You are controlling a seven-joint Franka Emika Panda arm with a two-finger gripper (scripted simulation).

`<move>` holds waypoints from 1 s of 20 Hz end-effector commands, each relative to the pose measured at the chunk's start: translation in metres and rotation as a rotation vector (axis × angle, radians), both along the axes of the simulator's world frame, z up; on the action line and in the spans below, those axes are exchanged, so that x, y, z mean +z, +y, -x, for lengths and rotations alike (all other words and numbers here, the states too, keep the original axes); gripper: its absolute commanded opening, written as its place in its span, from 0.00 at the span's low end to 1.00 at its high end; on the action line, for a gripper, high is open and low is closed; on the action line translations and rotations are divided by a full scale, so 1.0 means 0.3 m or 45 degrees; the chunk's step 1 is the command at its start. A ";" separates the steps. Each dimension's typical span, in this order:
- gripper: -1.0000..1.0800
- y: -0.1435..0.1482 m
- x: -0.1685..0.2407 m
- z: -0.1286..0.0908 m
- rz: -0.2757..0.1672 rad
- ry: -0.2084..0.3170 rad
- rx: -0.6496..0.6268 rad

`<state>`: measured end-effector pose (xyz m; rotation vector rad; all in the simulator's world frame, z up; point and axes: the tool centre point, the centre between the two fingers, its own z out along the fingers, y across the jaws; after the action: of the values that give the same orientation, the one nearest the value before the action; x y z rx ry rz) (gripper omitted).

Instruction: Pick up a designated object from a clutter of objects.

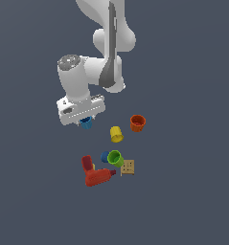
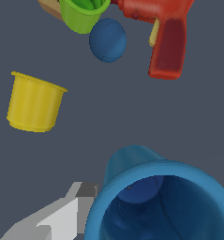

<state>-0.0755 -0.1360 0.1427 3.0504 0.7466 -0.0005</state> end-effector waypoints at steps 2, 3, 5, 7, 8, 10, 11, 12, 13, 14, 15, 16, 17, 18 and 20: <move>0.00 0.005 0.113 -0.016 0.002 -0.001 0.000; 0.00 0.007 0.145 -0.021 0.002 -0.001 0.000; 0.00 0.010 0.208 -0.030 0.002 -0.001 0.000; 0.00 0.013 0.271 -0.040 0.003 0.000 -0.001; 0.00 0.015 0.303 -0.045 0.003 0.000 -0.001; 0.00 0.018 0.367 -0.055 0.003 0.000 -0.001; 0.00 0.020 0.399 -0.060 0.003 0.000 -0.001; 0.00 0.021 0.432 -0.066 0.003 0.000 -0.001; 0.00 0.023 0.464 -0.071 0.003 0.000 -0.001; 0.00 0.025 0.496 -0.076 0.003 0.000 -0.001; 0.00 0.027 0.529 -0.082 0.002 0.000 0.000; 0.00 0.028 0.561 -0.088 0.002 0.000 0.000; 0.00 0.030 0.594 -0.094 0.002 0.000 0.000; 0.00 0.032 0.627 -0.100 0.001 0.000 0.000; 0.00 0.035 0.693 -0.112 0.001 0.000 0.000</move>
<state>-0.0443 -0.1263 0.3349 3.0494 0.7469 -0.0012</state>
